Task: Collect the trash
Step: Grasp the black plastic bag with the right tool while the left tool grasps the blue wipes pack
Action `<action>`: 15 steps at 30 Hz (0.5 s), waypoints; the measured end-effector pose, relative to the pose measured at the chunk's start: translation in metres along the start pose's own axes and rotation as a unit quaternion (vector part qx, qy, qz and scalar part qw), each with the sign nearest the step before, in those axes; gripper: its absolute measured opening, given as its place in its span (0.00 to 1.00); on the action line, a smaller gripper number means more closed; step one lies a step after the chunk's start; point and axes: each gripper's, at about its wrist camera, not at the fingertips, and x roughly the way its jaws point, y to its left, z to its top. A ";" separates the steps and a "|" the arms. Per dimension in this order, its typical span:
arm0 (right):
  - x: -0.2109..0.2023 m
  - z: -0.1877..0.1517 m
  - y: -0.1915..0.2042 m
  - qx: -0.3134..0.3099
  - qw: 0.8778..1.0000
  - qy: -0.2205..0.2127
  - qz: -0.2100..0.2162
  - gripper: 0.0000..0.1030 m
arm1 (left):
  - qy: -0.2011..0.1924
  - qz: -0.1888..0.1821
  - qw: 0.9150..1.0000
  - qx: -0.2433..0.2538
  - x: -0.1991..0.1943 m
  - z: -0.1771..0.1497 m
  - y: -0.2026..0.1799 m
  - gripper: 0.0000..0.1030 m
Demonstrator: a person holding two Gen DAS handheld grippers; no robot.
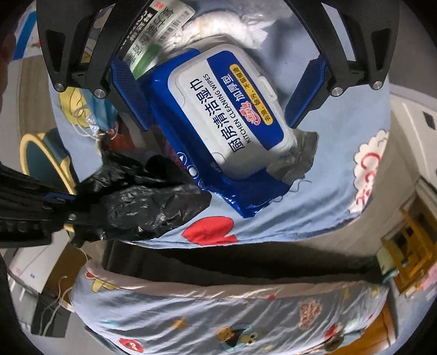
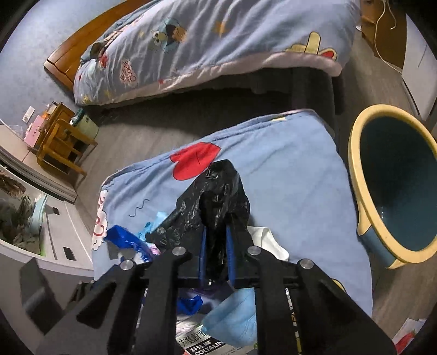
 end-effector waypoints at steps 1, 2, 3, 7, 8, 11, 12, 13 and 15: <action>-0.002 0.000 0.001 -0.003 1.000 -0.002 0.002 0.11 | 0.003 -0.004 1.000 -0.004 0.002 0.001 0.001 0.94; -0.004 0.000 0.002 -0.005 1.000 -0.004 0.002 0.11 | 0.007 -0.010 1.000 -0.007 0.004 0.002 0.001 0.94; -0.005 0.001 0.004 -0.009 1.000 -0.006 0.002 0.11 | 0.011 -0.017 1.000 -0.010 0.007 0.002 0.001 0.92; -0.015 0.002 0.007 -0.021 1.000 -0.019 0.001 0.11 | 0.017 -0.024 1.000 -0.005 0.009 0.004 0.001 0.80; -0.019 0.003 0.008 -0.024 0.999 -0.023 0.001 0.11 | 0.017 -0.028 0.999 -0.001 0.007 0.004 0.001 0.74; -0.032 0.003 0.011 -0.038 0.998 -0.039 -0.004 0.11 | 0.007 -0.026 0.999 0.021 -0.001 0.006 -0.002 0.56; -0.036 0.004 0.010 -0.040 0.998 -0.043 -0.004 0.11 | 0.001 -0.022 0.999 0.031 -0.004 0.007 -0.005 0.48; -0.042 0.005 0.009 -0.037 0.998 -0.048 -0.002 0.11 | -0.004 -0.020 0.999 0.039 -0.007 0.007 -0.006 0.40; -0.050 0.005 0.006 -0.030 0.998 -0.053 0.000 0.11 | -0.010 -0.017 0.999 0.047 -0.014 0.006 -0.005 0.31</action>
